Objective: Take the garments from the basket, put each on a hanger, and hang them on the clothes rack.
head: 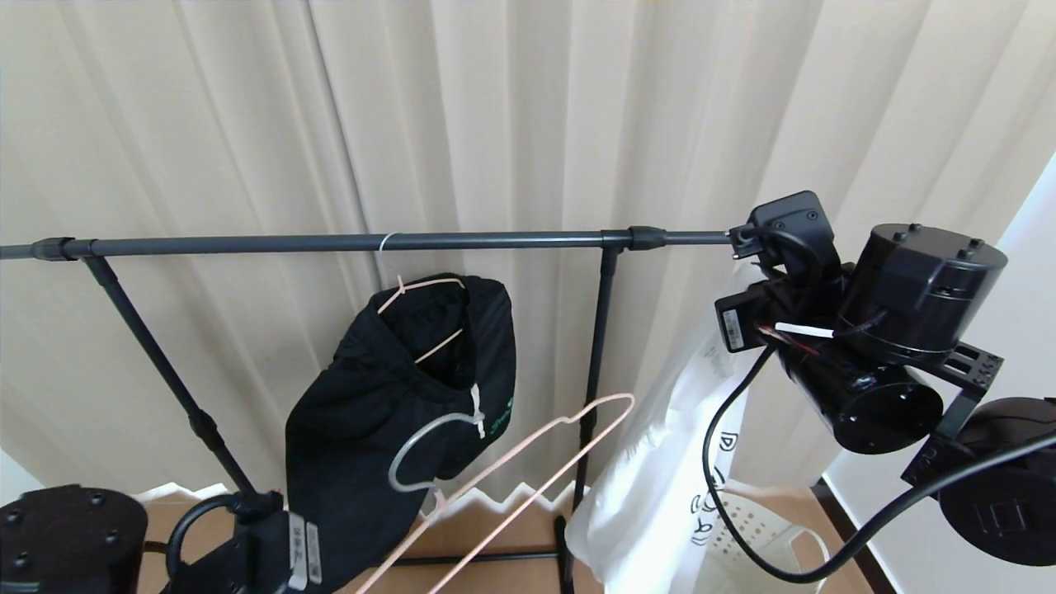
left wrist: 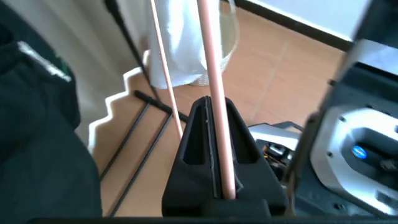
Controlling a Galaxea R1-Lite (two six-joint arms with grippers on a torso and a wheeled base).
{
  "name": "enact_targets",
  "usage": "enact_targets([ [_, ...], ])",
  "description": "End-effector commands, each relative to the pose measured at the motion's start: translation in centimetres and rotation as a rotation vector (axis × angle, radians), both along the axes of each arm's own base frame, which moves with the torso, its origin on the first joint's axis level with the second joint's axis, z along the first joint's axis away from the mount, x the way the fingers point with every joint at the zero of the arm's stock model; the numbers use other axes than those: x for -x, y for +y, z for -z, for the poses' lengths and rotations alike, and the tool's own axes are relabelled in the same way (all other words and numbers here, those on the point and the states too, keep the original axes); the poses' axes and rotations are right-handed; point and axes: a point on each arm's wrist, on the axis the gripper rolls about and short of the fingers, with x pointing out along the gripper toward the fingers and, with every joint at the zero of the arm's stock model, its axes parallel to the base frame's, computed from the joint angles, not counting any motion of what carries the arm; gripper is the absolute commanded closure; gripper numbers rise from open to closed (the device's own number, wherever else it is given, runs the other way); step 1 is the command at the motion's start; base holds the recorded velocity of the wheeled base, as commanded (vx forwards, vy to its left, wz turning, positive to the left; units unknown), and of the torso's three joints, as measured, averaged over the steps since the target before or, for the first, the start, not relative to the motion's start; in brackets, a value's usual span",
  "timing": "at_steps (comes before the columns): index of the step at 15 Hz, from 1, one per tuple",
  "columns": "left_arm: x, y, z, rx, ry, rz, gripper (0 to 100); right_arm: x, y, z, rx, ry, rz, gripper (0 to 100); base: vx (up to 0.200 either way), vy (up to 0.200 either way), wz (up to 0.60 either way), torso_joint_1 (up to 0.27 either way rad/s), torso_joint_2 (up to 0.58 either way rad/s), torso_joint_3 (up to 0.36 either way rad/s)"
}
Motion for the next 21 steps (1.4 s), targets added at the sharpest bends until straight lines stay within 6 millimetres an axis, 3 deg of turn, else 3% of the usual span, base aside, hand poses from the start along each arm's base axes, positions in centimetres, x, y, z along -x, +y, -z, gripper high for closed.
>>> enact_targets([
  [1, 1.2, 0.9, 0.5, 0.023, -0.011, 0.013, 100, -0.7, 0.8, 1.2, 0.011, 0.014, -0.006, 100, 0.000, 0.000, 0.00, 0.000, 0.00, 0.000],
  [4, 1.2, 0.8, 1.1, 0.034, 0.035, 0.059, 100, -1.3, 1.1, 1.6, 0.012, 0.016, -0.002, 100, 0.000, 0.000, 0.00, 0.000, 0.00, 0.000],
  [11, -0.1, -0.3, 1.7, 0.052, 0.058, 0.080, 100, -0.1, 3.4, 2.1, -0.001, -0.001, -0.064, 100, 0.000, 0.000, 0.00, 0.000, 0.00, 0.000],
  [21, -0.7, -0.9, 0.8, 0.161, 0.098, 0.029, 100, 1.8, 5.8, 2.7, 0.012, 0.015, -0.144, 100, 0.000, 0.000, 0.00, 0.000, 0.00, 0.000],
])
